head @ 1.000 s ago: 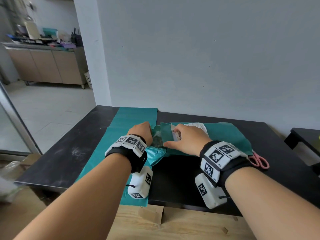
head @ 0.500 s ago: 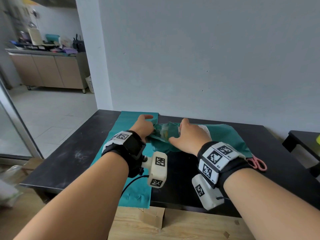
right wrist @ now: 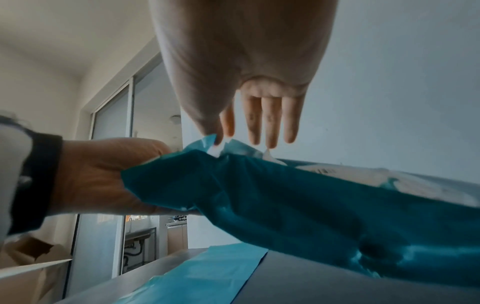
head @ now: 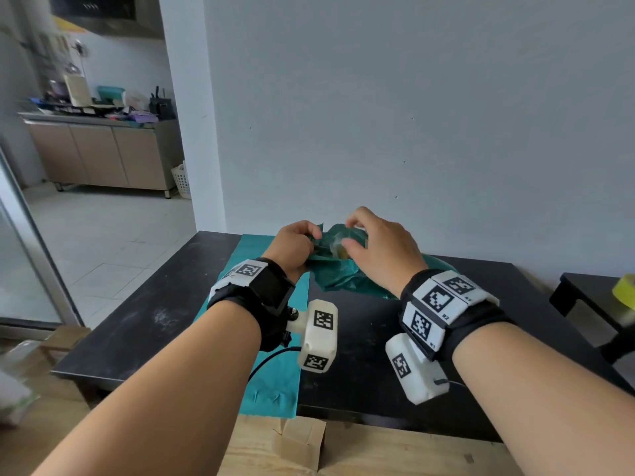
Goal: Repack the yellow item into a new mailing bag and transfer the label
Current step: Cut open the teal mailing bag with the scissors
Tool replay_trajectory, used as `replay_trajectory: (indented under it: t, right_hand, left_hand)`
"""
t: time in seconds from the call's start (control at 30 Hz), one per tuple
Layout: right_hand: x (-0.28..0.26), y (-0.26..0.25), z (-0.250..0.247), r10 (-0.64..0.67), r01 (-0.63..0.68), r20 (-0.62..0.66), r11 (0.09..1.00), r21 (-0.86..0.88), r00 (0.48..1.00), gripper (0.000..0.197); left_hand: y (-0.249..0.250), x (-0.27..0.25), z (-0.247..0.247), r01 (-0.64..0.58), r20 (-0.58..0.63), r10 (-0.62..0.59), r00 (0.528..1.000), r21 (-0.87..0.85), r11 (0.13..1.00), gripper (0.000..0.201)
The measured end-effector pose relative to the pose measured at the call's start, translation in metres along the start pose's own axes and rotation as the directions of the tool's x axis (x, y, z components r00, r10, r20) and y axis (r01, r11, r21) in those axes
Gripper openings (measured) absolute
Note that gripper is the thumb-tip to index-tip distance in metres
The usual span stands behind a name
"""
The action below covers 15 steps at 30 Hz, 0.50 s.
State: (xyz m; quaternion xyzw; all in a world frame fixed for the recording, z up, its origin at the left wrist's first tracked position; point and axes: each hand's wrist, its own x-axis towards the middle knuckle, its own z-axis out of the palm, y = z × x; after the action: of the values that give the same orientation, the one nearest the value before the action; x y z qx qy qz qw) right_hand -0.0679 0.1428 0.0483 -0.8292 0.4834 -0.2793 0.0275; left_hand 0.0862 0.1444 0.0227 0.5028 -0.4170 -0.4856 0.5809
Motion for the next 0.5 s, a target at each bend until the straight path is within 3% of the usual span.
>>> replay_trajectory:
  t: [0.07, 0.13, 0.23, 0.37, 0.5]
  right_hand:
    - [0.003, -0.006, -0.003, -0.092, 0.098, 0.081, 0.993, -0.07, 0.992, 0.031]
    - [0.006, -0.01, -0.006, -0.08, 0.104, 0.138, 0.978, -0.179, 0.987, 0.037]
    - [0.007, -0.014, -0.014, -0.066, 0.099, 0.134, 0.961, -0.258, 0.989, 0.04]
    - [0.006, -0.015, -0.023, -0.2, 0.235, 0.139, 0.918, -0.319, 0.97, 0.044]
    - [0.008, -0.014, -0.028, -0.173, 0.2, 0.103, 0.897, -0.393, 0.979, 0.028]
  left_hand:
    - [0.002, -0.001, 0.001, -0.006, -0.005, 0.007, 1.0, 0.021, 1.0, 0.046]
    - [0.004, -0.003, 0.003, -0.016, -0.008, 0.017, 1.0, 0.046, 0.999, 0.046]
    - [0.009, -0.005, 0.005, -0.044, 0.001, 0.044, 0.999, 0.073, 0.996, 0.044]
    - [0.017, -0.008, 0.009, -0.069, 0.025, 0.067, 0.997, 0.086, 0.994, 0.041]
    - [0.022, -0.011, 0.011, -0.08, 0.034, 0.076, 0.996, 0.118, 0.99, 0.041]
